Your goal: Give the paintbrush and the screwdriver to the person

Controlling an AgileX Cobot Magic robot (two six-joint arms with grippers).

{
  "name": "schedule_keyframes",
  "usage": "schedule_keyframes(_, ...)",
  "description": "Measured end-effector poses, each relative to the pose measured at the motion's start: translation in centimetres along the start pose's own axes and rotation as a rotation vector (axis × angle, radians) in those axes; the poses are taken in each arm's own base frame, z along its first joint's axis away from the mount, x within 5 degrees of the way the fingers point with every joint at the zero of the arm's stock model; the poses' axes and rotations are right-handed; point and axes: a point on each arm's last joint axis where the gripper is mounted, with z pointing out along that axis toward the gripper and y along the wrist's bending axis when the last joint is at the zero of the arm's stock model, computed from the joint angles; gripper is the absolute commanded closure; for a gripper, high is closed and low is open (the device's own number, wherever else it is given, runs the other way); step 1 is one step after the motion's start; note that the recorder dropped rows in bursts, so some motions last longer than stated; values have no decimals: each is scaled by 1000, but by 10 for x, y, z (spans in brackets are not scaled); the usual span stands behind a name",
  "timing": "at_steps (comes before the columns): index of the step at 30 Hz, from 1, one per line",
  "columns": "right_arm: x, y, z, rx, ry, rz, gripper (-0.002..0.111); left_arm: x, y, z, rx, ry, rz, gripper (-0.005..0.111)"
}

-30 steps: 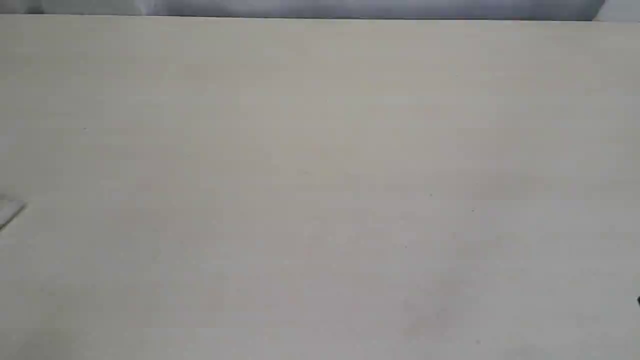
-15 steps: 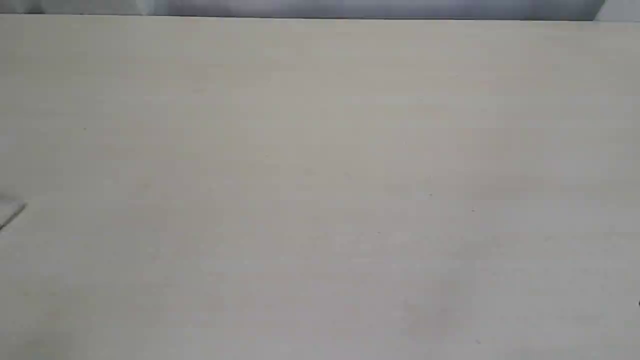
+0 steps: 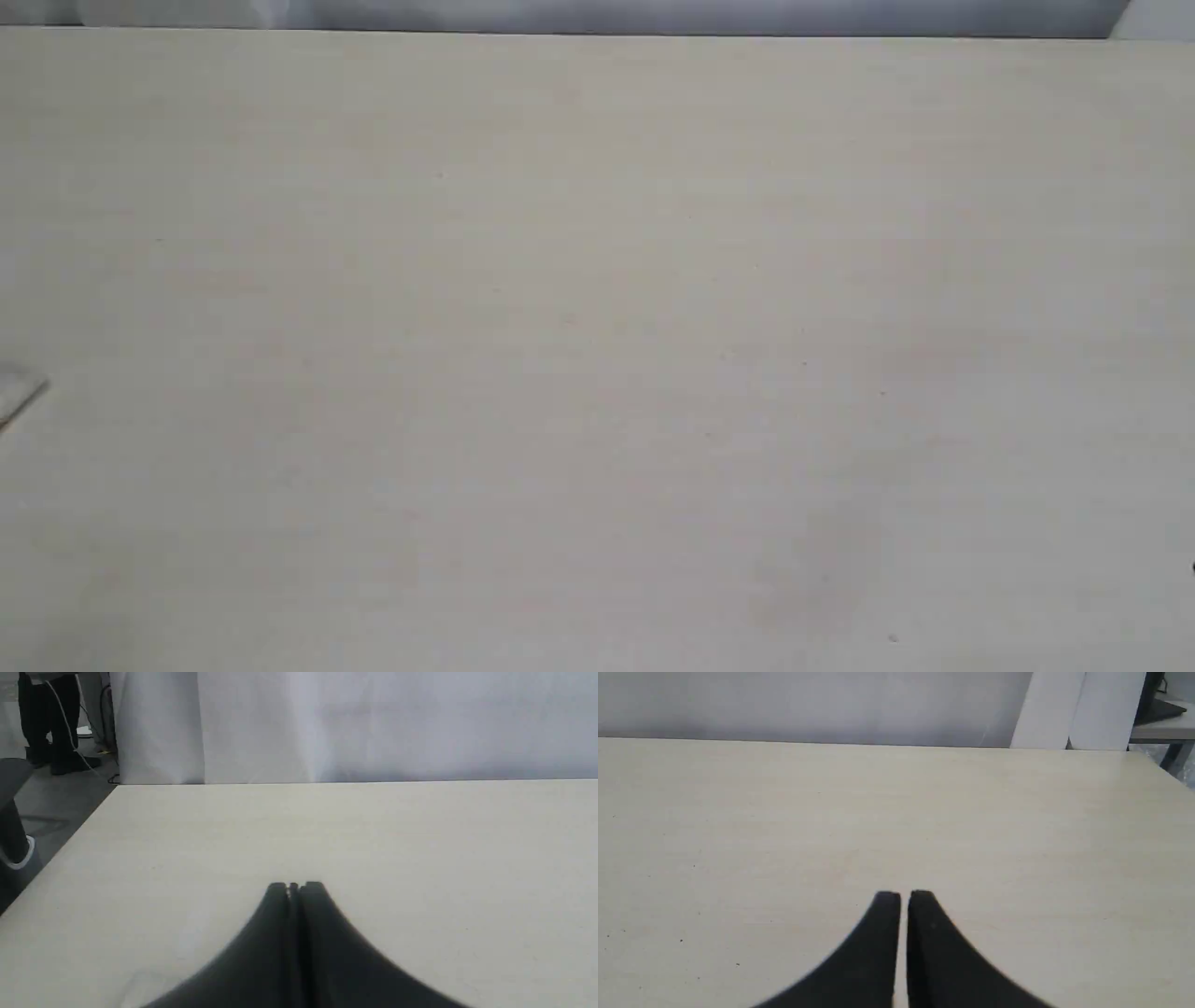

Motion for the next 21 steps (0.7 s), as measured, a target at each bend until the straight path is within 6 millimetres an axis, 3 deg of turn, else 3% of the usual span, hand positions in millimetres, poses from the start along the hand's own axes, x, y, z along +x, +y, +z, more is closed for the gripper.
schedule_keyframes(21, 2, 6, 0, -64, 18, -118, 104, 0, 0, 0, 0, 0, 0, 107)
